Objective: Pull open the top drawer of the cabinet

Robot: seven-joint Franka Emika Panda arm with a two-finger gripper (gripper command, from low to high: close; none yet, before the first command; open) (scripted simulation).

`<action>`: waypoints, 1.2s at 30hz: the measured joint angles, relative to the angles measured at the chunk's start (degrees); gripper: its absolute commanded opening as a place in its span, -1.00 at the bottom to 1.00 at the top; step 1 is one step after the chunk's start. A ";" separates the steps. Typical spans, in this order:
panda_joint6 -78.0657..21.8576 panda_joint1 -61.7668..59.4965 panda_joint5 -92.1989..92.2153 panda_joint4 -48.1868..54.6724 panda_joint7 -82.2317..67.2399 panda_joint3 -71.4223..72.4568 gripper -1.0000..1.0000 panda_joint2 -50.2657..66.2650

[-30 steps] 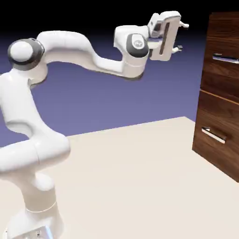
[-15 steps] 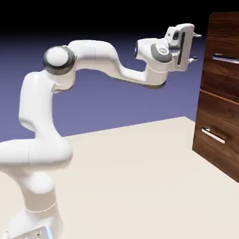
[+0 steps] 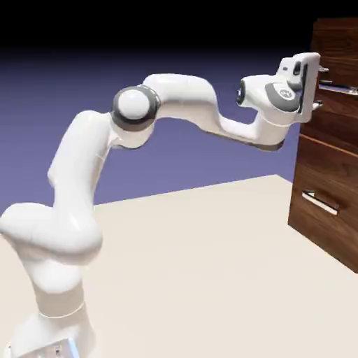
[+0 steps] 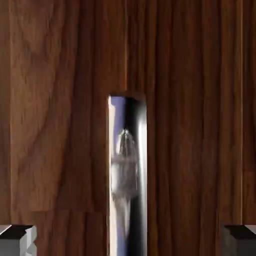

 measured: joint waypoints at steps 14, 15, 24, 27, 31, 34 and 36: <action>-11.06 -19.75 2.80 22.37 -14.03 26.44 -1.00 -6.54; -11.06 -19.75 2.80 22.37 -14.03 26.44 -1.00 -6.54; -3.46 -7.21 5.78 5.77 -10.50 10.89 -1.00 -0.67; -0.85 -2.02 7.42 -0.46 -10.84 5.67 -1.00 1.20; 2.35 5.23 9.63 -8.76 -12.21 -0.88 -1.00 3.66; 4.55 11.02 11.25 -14.99 -13.75 -5.70 -1.00 5.53; 5.92 15.11 12.31 -19.14 -14.97 -8.99 -1.00 6.79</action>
